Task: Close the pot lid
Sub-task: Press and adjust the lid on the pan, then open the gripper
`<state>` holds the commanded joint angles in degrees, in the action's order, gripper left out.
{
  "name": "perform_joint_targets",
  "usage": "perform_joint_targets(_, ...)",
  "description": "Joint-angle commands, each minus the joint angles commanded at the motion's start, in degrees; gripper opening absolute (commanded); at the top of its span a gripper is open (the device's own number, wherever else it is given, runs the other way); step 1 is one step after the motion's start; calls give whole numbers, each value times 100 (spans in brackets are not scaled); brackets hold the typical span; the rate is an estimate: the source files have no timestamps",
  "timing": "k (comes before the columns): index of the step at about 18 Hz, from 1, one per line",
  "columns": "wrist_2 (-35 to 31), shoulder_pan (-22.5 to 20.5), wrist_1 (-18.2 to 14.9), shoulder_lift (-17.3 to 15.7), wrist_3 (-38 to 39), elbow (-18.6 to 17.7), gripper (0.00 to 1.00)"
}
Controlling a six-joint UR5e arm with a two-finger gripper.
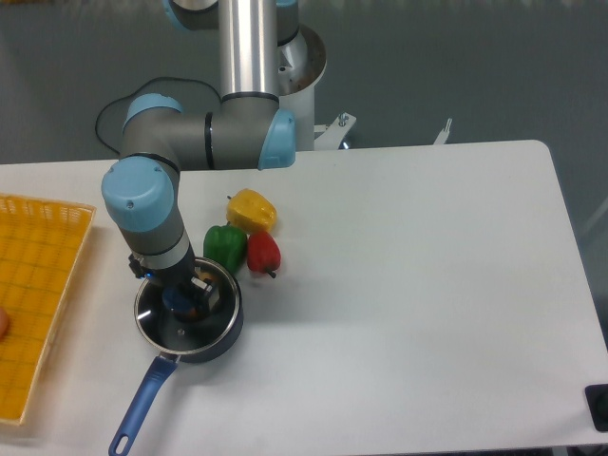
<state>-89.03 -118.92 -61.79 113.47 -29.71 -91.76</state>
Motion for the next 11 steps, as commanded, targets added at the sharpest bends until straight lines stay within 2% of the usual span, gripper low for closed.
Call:
perform_joint_targets(10, -9, 0, 9, 9, -9, -53, 53)
perform_joint_targets(11, -9, 0, 9, 17, 0, -53, 57)
